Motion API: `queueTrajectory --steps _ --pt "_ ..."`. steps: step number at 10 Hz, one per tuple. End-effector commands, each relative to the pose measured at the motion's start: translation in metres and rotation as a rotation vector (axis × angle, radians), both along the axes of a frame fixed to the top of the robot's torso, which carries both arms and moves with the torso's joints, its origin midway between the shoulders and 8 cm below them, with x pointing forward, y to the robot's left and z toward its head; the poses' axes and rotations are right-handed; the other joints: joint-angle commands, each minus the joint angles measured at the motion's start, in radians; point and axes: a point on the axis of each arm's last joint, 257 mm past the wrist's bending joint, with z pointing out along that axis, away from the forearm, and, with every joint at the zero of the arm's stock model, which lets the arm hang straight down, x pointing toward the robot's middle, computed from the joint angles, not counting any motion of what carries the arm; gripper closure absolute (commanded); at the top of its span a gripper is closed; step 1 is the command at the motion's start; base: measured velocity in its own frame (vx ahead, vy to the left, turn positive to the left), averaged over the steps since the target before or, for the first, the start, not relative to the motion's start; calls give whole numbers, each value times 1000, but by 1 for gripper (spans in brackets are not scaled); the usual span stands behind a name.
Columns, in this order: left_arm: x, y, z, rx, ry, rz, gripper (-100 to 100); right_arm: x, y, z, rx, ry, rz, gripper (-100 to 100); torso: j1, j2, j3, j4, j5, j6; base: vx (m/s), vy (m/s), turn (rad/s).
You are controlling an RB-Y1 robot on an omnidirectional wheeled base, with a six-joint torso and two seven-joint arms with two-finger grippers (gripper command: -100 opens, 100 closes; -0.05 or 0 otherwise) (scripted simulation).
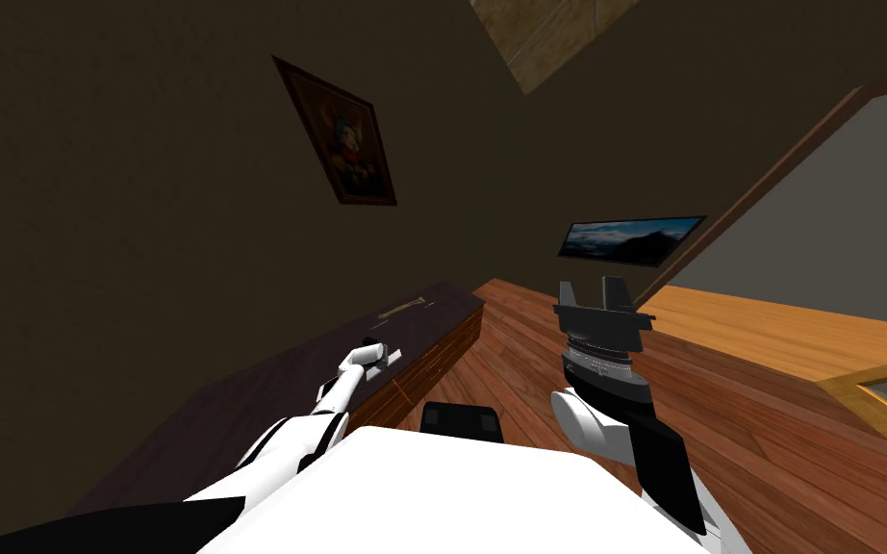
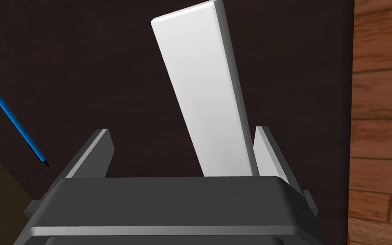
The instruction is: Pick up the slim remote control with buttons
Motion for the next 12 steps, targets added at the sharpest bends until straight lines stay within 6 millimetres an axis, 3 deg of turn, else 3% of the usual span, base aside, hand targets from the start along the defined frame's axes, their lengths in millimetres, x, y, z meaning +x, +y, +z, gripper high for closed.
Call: queueTrajectory --steps 1,6,12 --pt "-10 1 -8 -17 39 19 -100 0 0 0 0 0 0 0 0 0 0 0 0 0 12 34 -52" --pt "-32 2 -19 -71 133 73 -100 0 0 0 0 0 0 0 -1 0 0 0 0 0 14 27 -57" --pt "-74 -9 -32 -180 293 162 -100 0 0 0 0 0 0 0 1 -1 0 0 0 0 27 52 -74"
